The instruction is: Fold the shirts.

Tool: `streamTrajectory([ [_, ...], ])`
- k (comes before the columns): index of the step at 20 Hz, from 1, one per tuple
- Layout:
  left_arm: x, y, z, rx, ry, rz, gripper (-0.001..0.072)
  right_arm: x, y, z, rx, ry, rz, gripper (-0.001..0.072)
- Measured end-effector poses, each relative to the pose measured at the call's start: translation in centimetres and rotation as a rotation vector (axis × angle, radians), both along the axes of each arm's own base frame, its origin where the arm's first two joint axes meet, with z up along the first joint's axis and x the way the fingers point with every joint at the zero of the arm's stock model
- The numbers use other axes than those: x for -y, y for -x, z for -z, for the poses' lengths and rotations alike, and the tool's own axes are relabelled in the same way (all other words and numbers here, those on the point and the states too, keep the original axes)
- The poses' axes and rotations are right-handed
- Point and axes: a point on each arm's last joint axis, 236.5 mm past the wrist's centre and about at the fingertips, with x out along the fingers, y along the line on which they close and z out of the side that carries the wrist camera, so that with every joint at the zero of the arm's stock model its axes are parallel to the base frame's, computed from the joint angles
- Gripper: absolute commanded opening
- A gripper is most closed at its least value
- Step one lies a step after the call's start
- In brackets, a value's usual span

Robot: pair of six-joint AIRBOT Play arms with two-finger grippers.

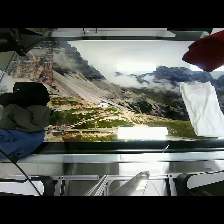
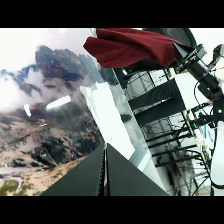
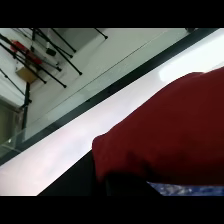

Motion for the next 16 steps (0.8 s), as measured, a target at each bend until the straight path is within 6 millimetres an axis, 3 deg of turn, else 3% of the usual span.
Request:
streamTrajectory([
  [4,0.0,0.0,0.1,0.001,-0.001,0.002,0.0007,0.5,2.2,4.7,-0.150,-0.097,-0.034,0.0015],
  [9,0.3,0.9,0.4,-0.010,-0.005,0.041,0.0007,-0.3,6.9,10.4,-0.427,-0.097,-0.116,0.0014],
  [16,0.7,2.0,0.6,-0.013,-0.014,0.092,0.0007,-3.6,12.9,11.5,-0.629,-0.124,-0.259,0.0014],
])
